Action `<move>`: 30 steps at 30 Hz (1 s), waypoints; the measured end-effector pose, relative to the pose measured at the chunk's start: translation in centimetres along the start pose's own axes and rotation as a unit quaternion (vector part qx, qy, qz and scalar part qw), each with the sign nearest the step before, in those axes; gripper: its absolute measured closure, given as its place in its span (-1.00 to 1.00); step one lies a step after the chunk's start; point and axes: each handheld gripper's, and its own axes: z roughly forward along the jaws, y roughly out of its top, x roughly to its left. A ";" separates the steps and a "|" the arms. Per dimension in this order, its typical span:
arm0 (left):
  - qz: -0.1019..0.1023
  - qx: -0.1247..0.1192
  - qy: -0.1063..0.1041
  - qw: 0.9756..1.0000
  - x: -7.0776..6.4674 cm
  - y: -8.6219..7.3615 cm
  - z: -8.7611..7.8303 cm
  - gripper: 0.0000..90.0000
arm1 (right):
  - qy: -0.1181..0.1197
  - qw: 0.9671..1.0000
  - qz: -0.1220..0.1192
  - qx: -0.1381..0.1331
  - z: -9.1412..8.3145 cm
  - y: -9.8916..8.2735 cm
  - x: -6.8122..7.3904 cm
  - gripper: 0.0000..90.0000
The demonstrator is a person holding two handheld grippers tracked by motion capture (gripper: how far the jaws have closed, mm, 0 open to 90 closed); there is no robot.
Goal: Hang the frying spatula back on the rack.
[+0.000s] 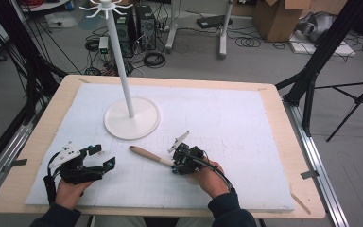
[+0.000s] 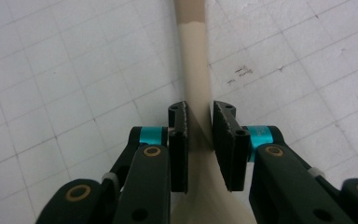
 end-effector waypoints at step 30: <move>0.002 -0.013 -0.007 1.000 -0.8 1.3 -0.1 -0.58 | 0.007 0.998 0.028 -0.057 -1.9 -0.6 0.5 0.72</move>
